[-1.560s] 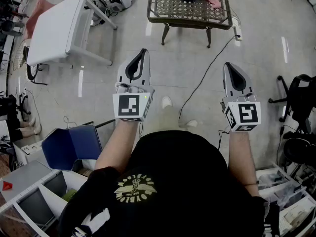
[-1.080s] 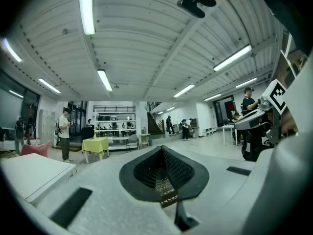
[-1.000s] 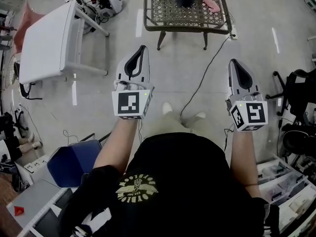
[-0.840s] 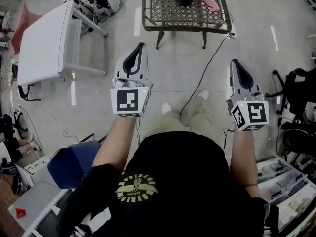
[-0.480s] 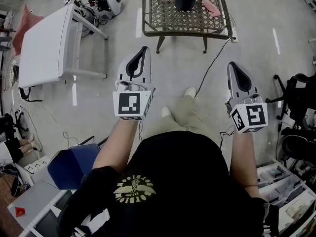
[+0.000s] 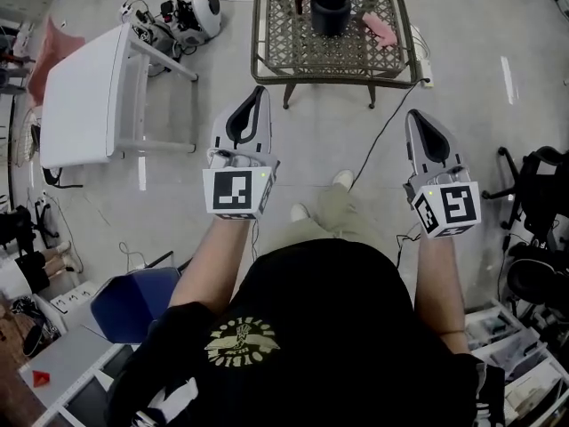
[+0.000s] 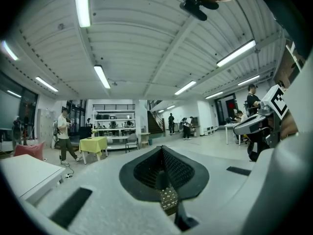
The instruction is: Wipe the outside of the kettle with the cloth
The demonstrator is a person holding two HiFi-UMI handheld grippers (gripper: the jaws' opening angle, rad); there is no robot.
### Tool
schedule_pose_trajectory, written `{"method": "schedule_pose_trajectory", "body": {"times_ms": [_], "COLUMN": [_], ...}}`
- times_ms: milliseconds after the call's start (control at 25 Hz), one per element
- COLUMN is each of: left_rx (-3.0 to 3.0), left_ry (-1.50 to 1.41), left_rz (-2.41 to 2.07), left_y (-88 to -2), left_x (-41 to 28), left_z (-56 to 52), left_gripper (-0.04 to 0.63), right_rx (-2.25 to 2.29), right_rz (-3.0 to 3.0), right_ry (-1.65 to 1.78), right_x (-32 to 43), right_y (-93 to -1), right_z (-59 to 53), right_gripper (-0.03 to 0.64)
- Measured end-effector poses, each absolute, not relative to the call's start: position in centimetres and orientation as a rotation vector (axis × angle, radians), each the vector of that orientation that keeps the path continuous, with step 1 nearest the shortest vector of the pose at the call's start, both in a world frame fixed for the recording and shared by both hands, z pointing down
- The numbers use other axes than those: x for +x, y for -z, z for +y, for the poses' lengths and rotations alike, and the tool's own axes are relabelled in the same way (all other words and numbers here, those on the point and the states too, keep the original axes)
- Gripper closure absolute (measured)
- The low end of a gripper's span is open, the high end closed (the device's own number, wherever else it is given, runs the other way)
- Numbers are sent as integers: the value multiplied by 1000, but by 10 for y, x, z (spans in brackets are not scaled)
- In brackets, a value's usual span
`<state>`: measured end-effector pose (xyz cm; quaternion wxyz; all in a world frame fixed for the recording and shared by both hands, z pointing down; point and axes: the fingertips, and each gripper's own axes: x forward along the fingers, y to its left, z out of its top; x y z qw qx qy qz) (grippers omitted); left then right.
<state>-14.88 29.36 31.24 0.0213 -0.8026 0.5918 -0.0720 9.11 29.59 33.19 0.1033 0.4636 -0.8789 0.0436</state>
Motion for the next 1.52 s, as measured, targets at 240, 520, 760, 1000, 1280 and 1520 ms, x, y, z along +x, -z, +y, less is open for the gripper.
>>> {"method": "schedule_pose_trajectory", "body": {"times_ms": [240, 520, 760, 1000, 1280, 1520], "left_rx": [-2477, -2432, -2407, -2393, -2378, -2409], "left_ry": [235, 232, 213, 199, 217, 217], "left_rz": [1855, 1890, 1946, 1973, 2002, 1947], "left_y": [-314, -307, -302, -298, -303, -299], "left_x": [-138, -125, -108, -99, -101, -90], "left_z": [261, 227, 207, 191, 183, 160], "left_gripper": [588, 588, 588, 588, 588, 588], "right_rx": [1373, 1318, 1286, 1253, 1263, 1295], "right_rz": [-2606, -2640, -2679, -2693, -2697, -2686], "right_ry": [-140, -143, -138, -177, -172, -186], "right_x": [104, 115, 137, 148, 154, 160], "right_y": [-334, -335, -328, -337, -336, -337], "right_z": [256, 219, 193, 179, 164, 147], "right_gripper": [606, 606, 606, 606, 606, 606]}}
